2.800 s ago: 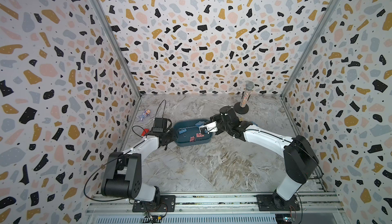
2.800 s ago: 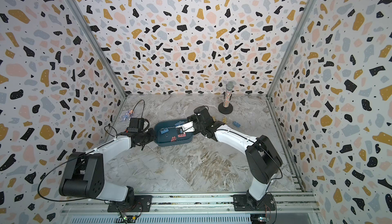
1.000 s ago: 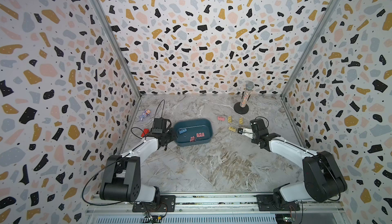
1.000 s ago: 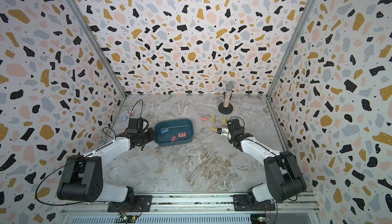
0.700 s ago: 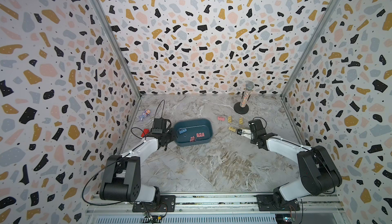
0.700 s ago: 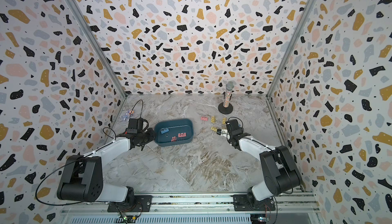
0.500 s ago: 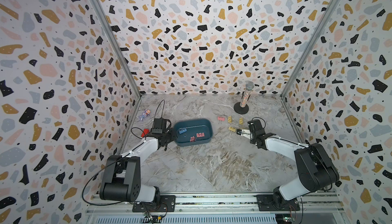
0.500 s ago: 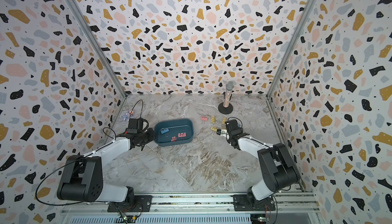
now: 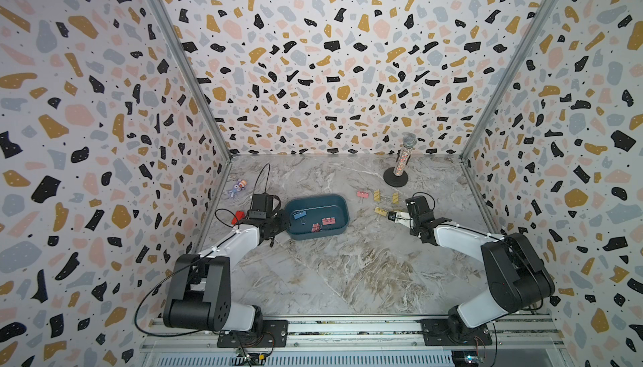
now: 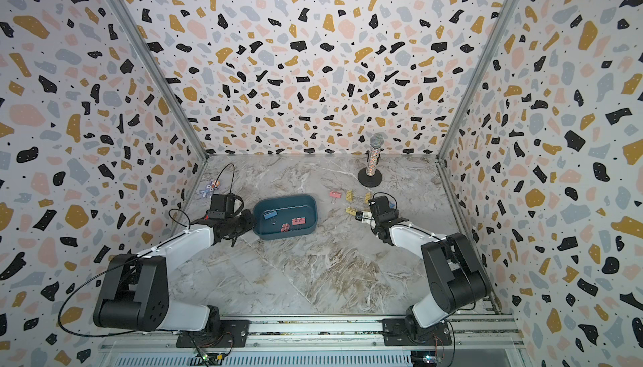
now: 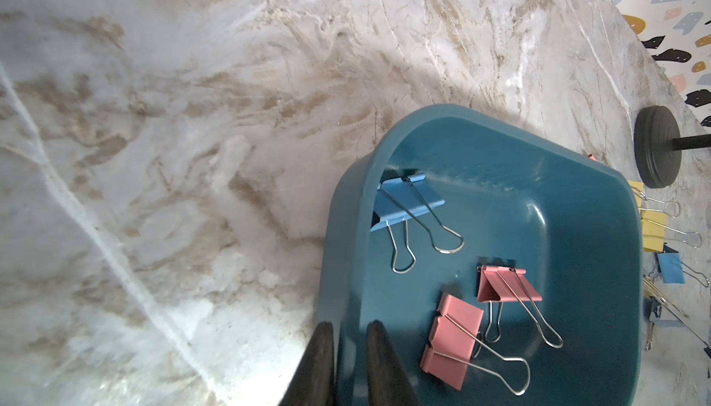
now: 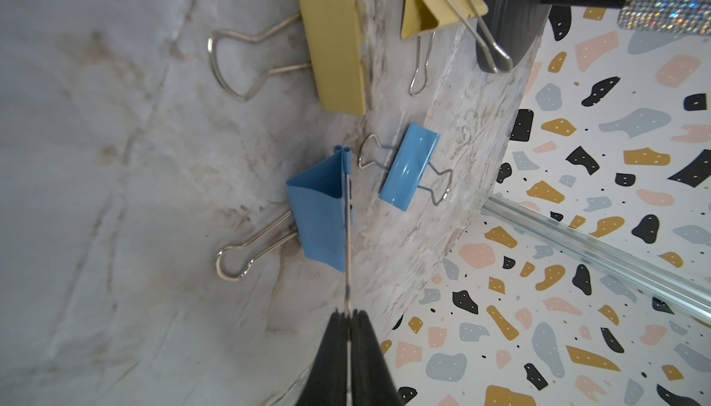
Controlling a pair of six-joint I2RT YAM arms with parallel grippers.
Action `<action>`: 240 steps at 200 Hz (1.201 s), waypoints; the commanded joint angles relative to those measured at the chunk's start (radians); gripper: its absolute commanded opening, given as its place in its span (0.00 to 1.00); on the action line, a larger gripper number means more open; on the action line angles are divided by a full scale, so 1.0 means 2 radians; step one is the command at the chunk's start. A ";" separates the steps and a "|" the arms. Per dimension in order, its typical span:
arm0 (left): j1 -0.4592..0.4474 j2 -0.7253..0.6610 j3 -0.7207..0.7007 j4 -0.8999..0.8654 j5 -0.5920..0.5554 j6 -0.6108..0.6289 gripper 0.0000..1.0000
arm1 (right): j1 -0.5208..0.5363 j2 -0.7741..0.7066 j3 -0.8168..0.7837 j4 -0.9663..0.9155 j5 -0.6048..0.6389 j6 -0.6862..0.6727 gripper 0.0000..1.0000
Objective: Take out the binder clips from the storage box
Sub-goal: Place the binder clip at the center of the board, then pick up the binder clip from the storage box.
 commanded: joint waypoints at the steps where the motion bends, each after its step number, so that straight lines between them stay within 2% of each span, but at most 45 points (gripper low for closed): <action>1: 0.001 -0.004 -0.005 0.015 0.001 -0.001 0.20 | -0.001 -0.004 0.014 -0.032 -0.008 0.015 0.15; 40: 0.001 -0.005 -0.005 0.015 0.000 0.000 0.20 | -0.001 -0.024 0.019 -0.046 -0.029 0.025 0.25; 67: 0.001 -0.006 -0.006 0.015 -0.001 0.000 0.20 | -0.002 -0.037 0.027 -0.063 -0.038 0.036 0.27; 122: 0.001 -0.006 -0.006 0.015 -0.004 0.000 0.20 | -0.001 -0.127 0.062 -0.123 -0.097 0.077 0.34; 149: 0.001 -0.008 -0.006 0.015 -0.006 0.003 0.20 | -0.002 -0.170 0.096 -0.178 -0.201 0.130 0.36; 175: 0.001 -0.009 -0.005 0.015 -0.007 0.002 0.21 | 0.000 -0.193 0.113 -0.178 -0.307 0.173 0.34; 221: 0.001 -0.010 -0.003 0.014 -0.006 0.001 0.21 | 0.011 -0.177 0.119 -0.129 -0.468 0.192 0.33; 240: 0.002 -0.009 -0.005 0.014 -0.006 0.000 0.21 | 0.029 -0.148 0.124 -0.094 -0.499 0.191 0.33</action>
